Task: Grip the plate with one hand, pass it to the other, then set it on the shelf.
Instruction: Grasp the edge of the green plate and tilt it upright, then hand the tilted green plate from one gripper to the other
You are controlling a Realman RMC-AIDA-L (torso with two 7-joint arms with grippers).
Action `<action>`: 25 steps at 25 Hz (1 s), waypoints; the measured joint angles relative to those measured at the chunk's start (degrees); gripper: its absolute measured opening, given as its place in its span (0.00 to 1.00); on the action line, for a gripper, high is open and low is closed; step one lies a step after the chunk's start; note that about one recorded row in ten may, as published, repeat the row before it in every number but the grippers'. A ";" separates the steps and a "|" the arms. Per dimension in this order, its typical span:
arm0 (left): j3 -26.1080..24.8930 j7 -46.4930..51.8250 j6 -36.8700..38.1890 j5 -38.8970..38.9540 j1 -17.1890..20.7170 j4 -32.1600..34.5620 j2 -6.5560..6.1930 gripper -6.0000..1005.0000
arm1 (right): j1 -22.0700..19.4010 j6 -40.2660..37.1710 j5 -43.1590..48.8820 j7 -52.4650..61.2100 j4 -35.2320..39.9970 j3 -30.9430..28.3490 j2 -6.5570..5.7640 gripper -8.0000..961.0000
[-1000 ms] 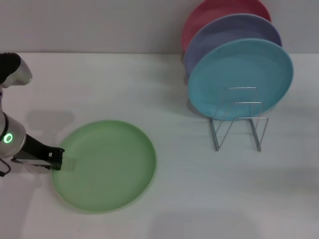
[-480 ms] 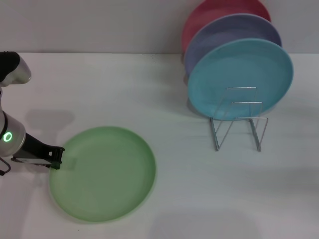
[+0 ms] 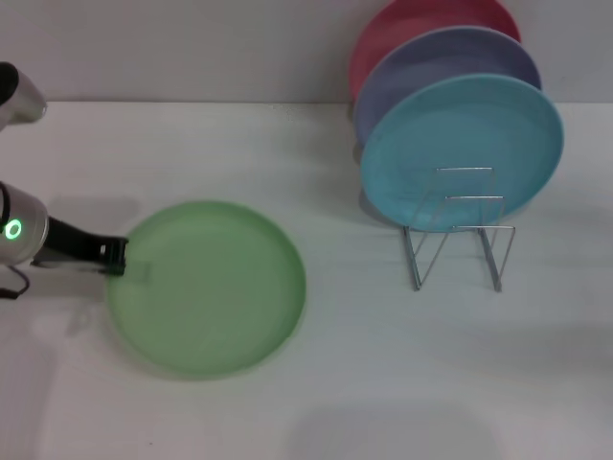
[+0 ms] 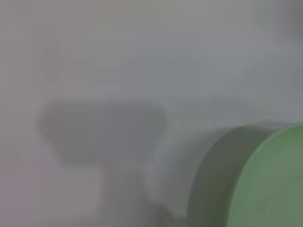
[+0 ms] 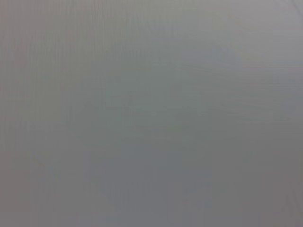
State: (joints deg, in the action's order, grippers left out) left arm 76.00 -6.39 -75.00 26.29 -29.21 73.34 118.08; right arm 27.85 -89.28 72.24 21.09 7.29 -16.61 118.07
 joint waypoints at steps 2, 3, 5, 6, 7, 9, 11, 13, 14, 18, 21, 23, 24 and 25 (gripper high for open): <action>-0.83 -1.08 1.99 1.02 0.00 -0.08 -0.02 0.05 | 0.02 -0.03 0.00 0.00 0.00 0.00 0.03 0.76; -1.47 -1.83 2.77 1.58 0.00 -0.17 0.02 0.05 | 0.04 -0.05 0.00 0.00 0.00 0.00 0.04 0.76; -2.78 -3.59 4.39 3.29 0.04 -0.51 0.10 0.04 | 0.07 -0.06 0.00 0.00 0.00 0.00 0.05 0.76; -3.24 -4.60 5.59 4.66 0.21 -0.71 0.11 0.04 | 0.08 -0.07 0.00 0.00 0.00 0.00 0.05 0.76; -3.44 -5.18 6.75 5.52 0.42 -0.80 0.11 0.04 | 0.08 -0.08 0.00 0.00 0.00 0.00 0.05 0.76; -3.56 -6.26 9.81 6.95 1.00 -1.15 0.10 0.04 | 0.09 -0.08 0.00 -0.12 0.00 0.00 0.05 0.76; -3.60 -8.17 14.92 9.58 1.81 -2.46 0.14 0.04 | 0.08 0.15 0.00 -0.31 0.00 0.00 0.06 0.76; -3.60 -9.02 16.62 10.88 2.09 -2.96 0.14 0.04 | 0.06 0.30 0.00 -0.34 0.00 0.00 0.05 0.76; -3.45 -12.05 20.99 14.38 2.85 -4.12 0.15 0.04 | 0.02 0.52 0.00 -0.41 0.00 0.00 0.05 0.76; -2.71 -17.55 27.86 19.67 4.19 -5.50 0.33 0.04 | -0.18 0.70 0.00 -0.44 0.00 -0.01 0.05 0.76; 0.11 -24.43 36.32 28.11 6.13 -7.10 0.36 0.04 | -0.44 0.73 0.00 -0.46 0.00 0.00 0.05 0.76; 0.89 -26.16 38.25 30.31 6.69 -7.39 0.35 0.04 | -0.50 0.74 0.01 -0.48 0.00 0.04 0.05 0.76; 1.84 -28.74 41.06 33.46 7.39 -7.64 0.35 0.04 | -0.60 0.75 0.03 -0.51 0.00 0.12 0.06 0.76; 2.48 -30.15 42.68 35.27 7.82 -7.79 0.37 0.04 | -0.66 0.75 0.05 -0.53 0.00 0.20 0.08 0.76</action>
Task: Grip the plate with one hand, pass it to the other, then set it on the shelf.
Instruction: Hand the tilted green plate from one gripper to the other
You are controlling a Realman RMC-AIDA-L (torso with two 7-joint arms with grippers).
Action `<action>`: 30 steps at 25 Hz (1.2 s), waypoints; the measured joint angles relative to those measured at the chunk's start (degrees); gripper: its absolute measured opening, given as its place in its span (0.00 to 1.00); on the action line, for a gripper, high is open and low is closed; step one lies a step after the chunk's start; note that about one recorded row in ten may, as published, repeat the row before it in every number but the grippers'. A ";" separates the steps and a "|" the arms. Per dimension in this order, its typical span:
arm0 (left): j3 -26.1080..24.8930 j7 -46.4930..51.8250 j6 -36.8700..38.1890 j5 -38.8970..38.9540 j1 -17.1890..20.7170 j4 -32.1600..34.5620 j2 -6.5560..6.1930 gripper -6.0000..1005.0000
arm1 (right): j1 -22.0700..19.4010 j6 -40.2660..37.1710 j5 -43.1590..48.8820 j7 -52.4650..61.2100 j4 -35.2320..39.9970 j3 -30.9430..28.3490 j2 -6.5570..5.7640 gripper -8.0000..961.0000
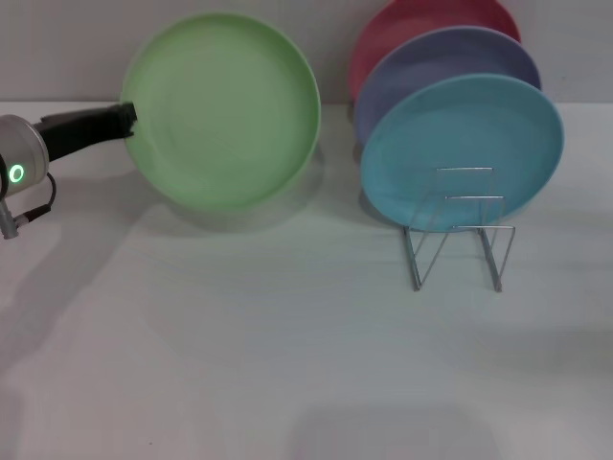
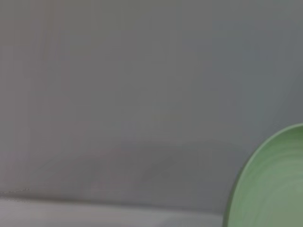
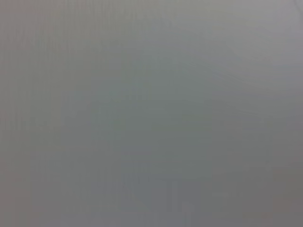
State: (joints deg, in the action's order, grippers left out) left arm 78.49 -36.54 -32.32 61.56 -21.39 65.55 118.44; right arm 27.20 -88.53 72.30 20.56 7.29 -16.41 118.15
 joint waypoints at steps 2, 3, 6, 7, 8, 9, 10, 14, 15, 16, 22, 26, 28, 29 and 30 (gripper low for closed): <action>2.14 -4.54 4.85 5.68 1.22 -0.46 0.06 0.04 | -0.17 0.02 0.12 -0.02 0.00 0.13 0.08 0.76; 4.67 -8.86 9.91 11.28 2.41 -0.71 0.07 0.04 | -0.27 0.03 0.17 -0.03 0.00 0.15 0.10 0.76; 8.73 -12.88 16.26 16.22 3.58 -0.74 0.09 0.04 | -0.48 0.04 0.38 -0.05 0.00 0.27 0.20 0.76; 8.73 -12.88 16.26 16.22 3.58 -0.74 0.09 0.04 | -0.48 0.04 0.38 -0.05 0.00 0.27 0.20 0.76; 10.06 -13.40 18.46 16.82 3.81 -0.71 0.09 0.04 | -0.52 0.03 0.38 -0.06 0.00 0.29 0.22 0.76; 11.71 -13.81 21.22 17.30 4.00 -0.59 0.10 0.04 | -0.53 0.04 0.38 -0.06 0.00 0.30 0.25 0.76; 12.69 -13.88 22.90 17.34 4.08 -0.53 0.09 0.04 | -0.55 0.06 0.39 -0.07 0.00 0.31 0.27 0.76; 18.76 -13.98 32.89 16.23 4.44 -0.02 -0.10 0.04 | -0.57 0.85 0.39 -0.09 0.00 0.32 0.34 0.76; 20.43 -14.00 35.46 15.76 4.56 0.10 -0.12 0.04 | -0.57 1.07 0.39 -0.09 0.00 0.33 0.34 0.76; 22.59 -13.96 38.73 14.96 4.73 0.25 -0.17 0.04 | -0.57 1.27 0.39 -0.09 0.00 0.33 0.34 0.76; 34.07 -8.63 56.85 7.64 5.93 -0.32 -0.27 0.04 | -0.57 1.80 0.39 -0.09 0.00 0.33 0.33 0.76; 40.54 7.69 69.78 -6.22 6.13 -7.05 -0.32 0.04 | -0.35 2.73 0.41 -0.09 0.00 0.33 0.33 0.76; 41.46 12.02 72.65 -9.31 6.02 -9.43 -0.30 0.04 | -0.30 2.80 0.46 -0.09 0.00 0.33 0.38 0.76; 41.46 12.02 72.65 -9.31 6.02 -9.43 -0.30 0.04 | -0.26 2.80 0.55 -0.09 -0.01 0.39 0.46 0.76; 42.05 15.59 75.15 -11.64 5.75 -11.71 -0.28 0.04 | -0.26 2.79 0.61 -0.09 -0.04 0.46 0.50 0.76</action>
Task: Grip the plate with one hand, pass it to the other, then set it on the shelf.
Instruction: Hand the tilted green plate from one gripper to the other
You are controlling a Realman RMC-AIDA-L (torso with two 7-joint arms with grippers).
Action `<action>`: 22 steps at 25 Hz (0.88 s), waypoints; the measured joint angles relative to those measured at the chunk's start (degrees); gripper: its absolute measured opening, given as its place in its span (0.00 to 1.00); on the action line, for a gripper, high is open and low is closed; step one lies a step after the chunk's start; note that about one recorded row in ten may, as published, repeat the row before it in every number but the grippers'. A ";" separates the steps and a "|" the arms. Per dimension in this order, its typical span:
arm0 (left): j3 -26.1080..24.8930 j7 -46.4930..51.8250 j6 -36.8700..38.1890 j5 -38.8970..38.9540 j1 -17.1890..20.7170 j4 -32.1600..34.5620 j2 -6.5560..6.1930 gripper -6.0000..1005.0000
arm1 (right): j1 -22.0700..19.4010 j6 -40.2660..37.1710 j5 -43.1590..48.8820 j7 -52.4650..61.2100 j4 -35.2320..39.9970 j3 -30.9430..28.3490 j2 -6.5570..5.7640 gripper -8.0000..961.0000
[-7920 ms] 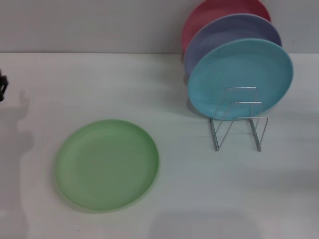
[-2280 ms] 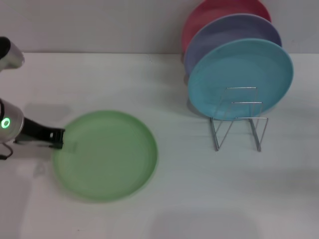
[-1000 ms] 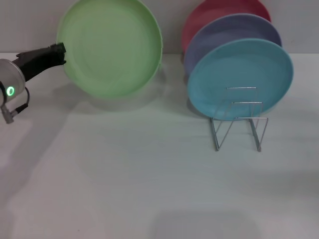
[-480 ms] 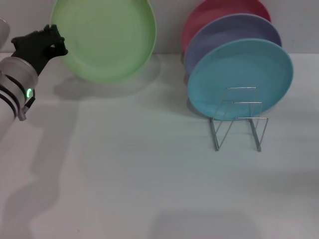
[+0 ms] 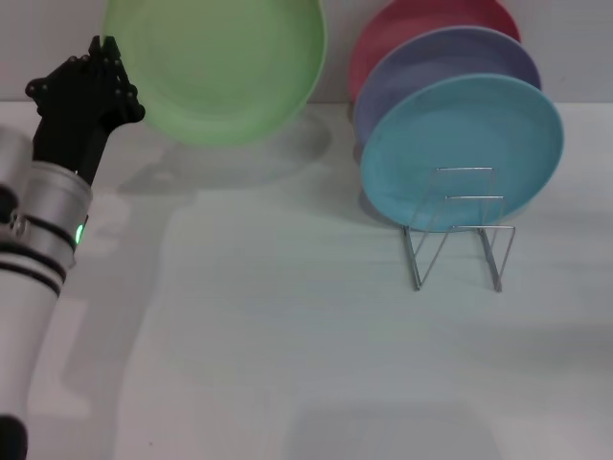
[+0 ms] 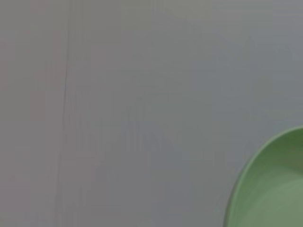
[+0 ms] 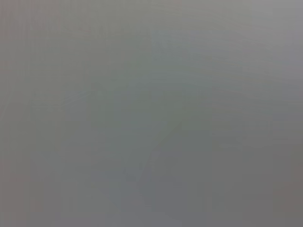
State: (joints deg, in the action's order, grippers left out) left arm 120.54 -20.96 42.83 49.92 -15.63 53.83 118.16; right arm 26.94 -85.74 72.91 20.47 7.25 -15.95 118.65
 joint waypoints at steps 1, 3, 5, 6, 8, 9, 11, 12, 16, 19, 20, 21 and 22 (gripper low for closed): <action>1.32 11.70 8.31 -6.92 -0.76 -7.27 0.08 0.04 | -0.14 -0.34 0.15 0.01 -0.21 0.58 0.11 0.76; 1.51 14.82 10.61 -8.61 -0.91 -9.14 0.11 0.04 | -0.36 -0.65 0.18 0.00 -0.41 1.38 0.16 0.76; 1.77 21.11 15.99 -11.91 -1.12 -14.21 0.28 0.04 | -0.94 -1.38 0.21 0.01 -0.98 3.43 0.28 0.76; 1.81 21.41 16.35 -12.01 -1.14 -14.54 0.28 0.04 | -1.72 -2.55 0.22 -0.02 -2.04 5.74 0.41 0.76; 2.18 22.69 18.57 -12.59 -1.09 -16.36 0.40 0.04 | -2.20 -3.43 0.22 -0.40 -2.97 6.66 0.46 0.76; 2.53 22.89 19.58 -12.68 -0.90 -17.25 0.45 0.04 | -2.62 -4.32 0.22 -1.07 -4.01 7.39 0.48 0.76; 3.31 22.66 20.31 -12.55 -0.34 -18.30 0.56 0.04 | -3.77 -6.83 0.22 -5.35 -8.13 9.20 0.50 0.76; 3.31 22.66 20.31 -12.55 -0.34 -18.30 0.56 0.04 | -3.77 -6.83 0.22 -5.35 -8.13 9.20 0.50 0.76; 5.03 22.18 20.45 -12.31 0.63 -18.72 0.75 0.04 | -4.77 -10.21 0.22 -13.19 -15.20 15.56 0.67 0.76; 5.64 21.19 20.19 -12.28 0.83 -18.75 0.86 0.04 | -4.83 -11.09 0.22 -15.71 -17.64 17.67 0.70 0.76; 5.95 20.53 20.07 -12.22 0.86 -18.75 0.88 0.04 | -4.85 -11.39 0.22 -17.30 -18.91 18.89 0.73 0.76; 6.68 19.07 19.96 -11.84 0.92 -18.71 0.91 0.04 | -4.73 -11.43 0.22 -19.93 -20.89 20.63 0.83 0.76; 6.68 19.07 19.96 -11.84 0.92 -18.71 0.91 0.04 | -4.73 -11.43 0.22 -19.93 -20.89 20.63 0.83 0.76</action>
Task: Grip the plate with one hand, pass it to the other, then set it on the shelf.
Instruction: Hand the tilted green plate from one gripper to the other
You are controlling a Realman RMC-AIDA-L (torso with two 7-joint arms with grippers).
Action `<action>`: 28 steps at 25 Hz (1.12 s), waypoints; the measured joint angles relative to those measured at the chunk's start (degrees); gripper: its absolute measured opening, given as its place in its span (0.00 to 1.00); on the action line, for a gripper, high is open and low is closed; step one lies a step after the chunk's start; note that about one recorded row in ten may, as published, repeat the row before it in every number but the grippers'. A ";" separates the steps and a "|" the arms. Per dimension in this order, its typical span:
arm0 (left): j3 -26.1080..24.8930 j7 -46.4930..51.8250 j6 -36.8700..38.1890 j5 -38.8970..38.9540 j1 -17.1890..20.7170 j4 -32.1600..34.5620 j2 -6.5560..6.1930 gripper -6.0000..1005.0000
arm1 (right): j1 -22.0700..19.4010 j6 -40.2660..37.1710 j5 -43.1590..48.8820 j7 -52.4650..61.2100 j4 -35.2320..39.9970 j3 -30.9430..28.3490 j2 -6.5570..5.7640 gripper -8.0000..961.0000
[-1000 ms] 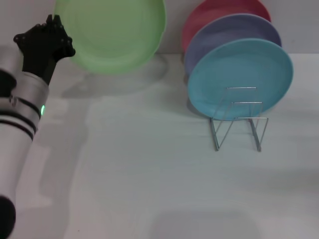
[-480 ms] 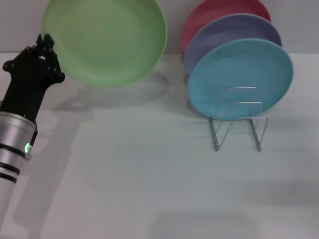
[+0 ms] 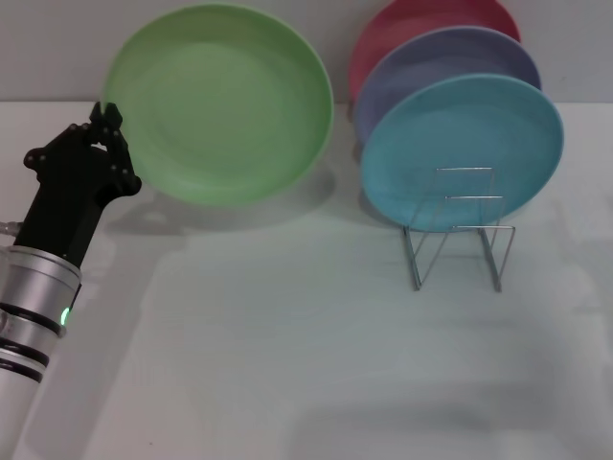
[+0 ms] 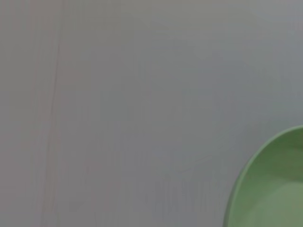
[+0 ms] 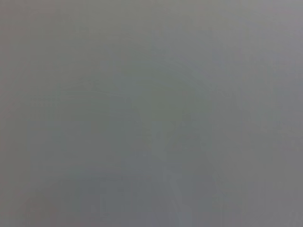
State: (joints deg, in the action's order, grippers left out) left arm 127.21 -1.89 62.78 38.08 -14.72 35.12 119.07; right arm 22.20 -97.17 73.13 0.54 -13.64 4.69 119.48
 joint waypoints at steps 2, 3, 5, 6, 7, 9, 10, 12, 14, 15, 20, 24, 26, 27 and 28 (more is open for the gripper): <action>0.54 -0.52 -0.05 0.56 0.05 0.06 0.02 0.04 | 0.30 0.04 0.00 -2.03 -2.16 1.61 0.09 0.76; 0.68 -0.61 -0.08 1.00 0.06 0.06 0.02 0.04 | 0.43 0.01 0.00 -2.65 -3.04 2.35 0.10 0.76; 0.76 -1.10 -0.34 2.62 0.19 0.06 0.02 0.04 | 0.89 -0.21 0.00 -3.31 -4.88 3.88 0.11 0.76; 0.86 -1.55 -0.49 3.36 0.33 0.06 0.02 0.04 | 1.11 -0.28 0.13 -3.48 -5.62 4.49 0.12 0.76; 1.10 -2.46 -0.66 4.41 0.56 0.16 0.02 0.04 | 1.30 -0.29 0.64 -3.65 -6.19 4.78 0.14 0.76; 2.16 -4.79 -0.74 6.94 1.29 0.66 0.01 0.04 | 1.56 -0.27 2.47 -4.72 -7.46 4.80 0.20 0.76; 2.16 -4.79 -0.74 6.94 1.29 0.66 0.01 0.04 | 1.73 -0.14 3.27 -5.85 -8.30 4.66 0.21 0.76; 3.88 -6.79 -0.57 9.69 1.92 1.47 0.01 0.04 | 2.54 0.27 4.25 -8.84 -10.71 4.65 0.23 0.76; 5.22 -8.21 -0.49 11.54 2.34 2.00 0.01 0.04 | 3.16 0.60 4.59 -9.77 -11.82 4.91 0.28 0.76; 5.22 -8.21 -0.49 11.54 2.34 2.00 0.01 0.04 | 3.16 0.60 4.59 -9.77 -11.82 4.91 0.28 0.76; 8.82 -10.47 0.64 15.64 2.68 2.23 0.02 0.04 | 4.52 3.54 7.70 -10.12 -12.97 4.42 0.32 0.76; 11.21 -11.94 2.32 17.91 3.28 2.29 0.03 0.04 | 5.81 6.53 8.79 -10.32 -13.71 4.45 0.41 0.76; 13.02 -13.66 3.56 19.99 3.67 2.75 0.06 0.04 | 6.04 7.26 9.25 -10.32 -13.88 4.46 0.41 0.76; 13.98 -14.44 3.99 20.95 3.74 3.07 0.09 0.04 | 6.24 8.14 9.86 -10.31 -13.97 4.45 0.41 0.76; 14.86 -15.07 4.32 21.86 3.78 3.26 0.09 0.04 | 6.40 8.93 10.38 -10.31 -13.99 4.44 0.42 0.76</action>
State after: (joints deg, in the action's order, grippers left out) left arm 142.07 -16.96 67.10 59.93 -10.93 38.38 119.16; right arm 28.60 -88.24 83.51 -9.77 -27.63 9.12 119.89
